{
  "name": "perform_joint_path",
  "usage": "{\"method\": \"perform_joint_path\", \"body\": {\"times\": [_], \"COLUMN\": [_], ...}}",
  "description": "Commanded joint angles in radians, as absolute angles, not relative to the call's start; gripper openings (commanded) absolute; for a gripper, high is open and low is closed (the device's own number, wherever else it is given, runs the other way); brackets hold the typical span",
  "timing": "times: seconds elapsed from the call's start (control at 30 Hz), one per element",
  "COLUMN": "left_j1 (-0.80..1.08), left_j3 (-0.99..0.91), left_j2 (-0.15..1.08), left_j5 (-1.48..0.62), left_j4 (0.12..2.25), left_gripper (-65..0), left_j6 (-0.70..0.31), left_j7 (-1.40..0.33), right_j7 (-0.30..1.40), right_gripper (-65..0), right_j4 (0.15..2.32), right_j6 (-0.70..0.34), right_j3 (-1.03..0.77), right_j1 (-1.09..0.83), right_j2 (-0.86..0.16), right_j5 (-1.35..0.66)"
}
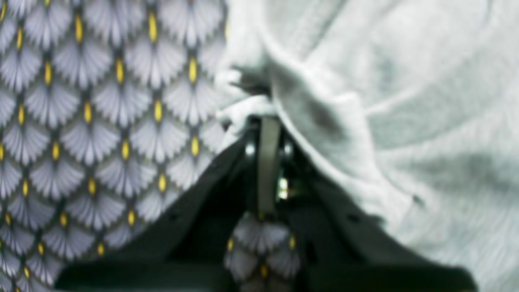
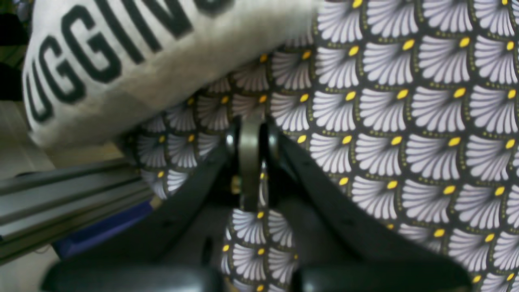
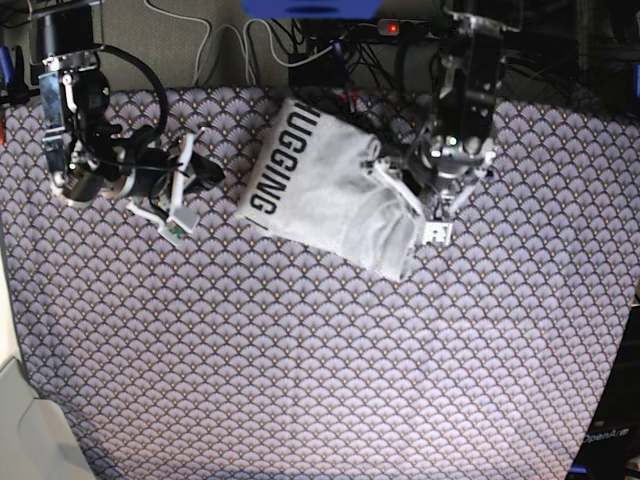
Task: Fold the T-shirt properly
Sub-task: 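Rotate the folded bundle with the left gripper so the print faces up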
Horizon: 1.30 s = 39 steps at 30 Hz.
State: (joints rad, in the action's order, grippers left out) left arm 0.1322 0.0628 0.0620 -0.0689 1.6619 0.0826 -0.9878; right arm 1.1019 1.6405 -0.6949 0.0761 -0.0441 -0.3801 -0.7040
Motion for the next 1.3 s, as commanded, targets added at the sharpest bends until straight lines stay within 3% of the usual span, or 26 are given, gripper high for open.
{"method": "perform_joint_path", "body": {"times": [0.0,0.27,0.53,0.87,1.27], "left_j1": [0.119,0.119,0.117,0.068,-0.117], "left_j3": [0.062,-0.054,-0.068,-0.062,-0.061], "left_j2": [0.061,0.071,0.064,0.042,-0.048], "left_j5": [-0.07,-0.068,-0.068,-0.068,-0.07], "left_j4": [1.659,1.641,1.639,1.564,1.388], "left_gripper": [-64.5,-64.5,-64.5,-64.5,-64.5], "left_j6": [0.084,0.084,0.084,0.084,0.084], "left_j7": [-0.984,-0.984,-0.984,-0.984,-0.977], "right_j7": [1.081,1.078,1.044,0.943,0.952], "right_gripper": [-64.7,-64.7,-64.7,-64.7,-64.7], "right_j4": [1.658,1.647,1.534,1.417,1.54], "right_j6": [-0.698,-0.698,-0.698,-0.698,-0.698], "right_j3": [0.071,0.143,0.249,0.334,0.335], "right_j1": [-0.022,0.136,0.217,0.213,0.064], "right_j2": [-0.392,-0.394,-0.338,-0.337,-0.344], "right_j5": [-0.722,-0.717,-0.538,-0.472,-0.47]}}
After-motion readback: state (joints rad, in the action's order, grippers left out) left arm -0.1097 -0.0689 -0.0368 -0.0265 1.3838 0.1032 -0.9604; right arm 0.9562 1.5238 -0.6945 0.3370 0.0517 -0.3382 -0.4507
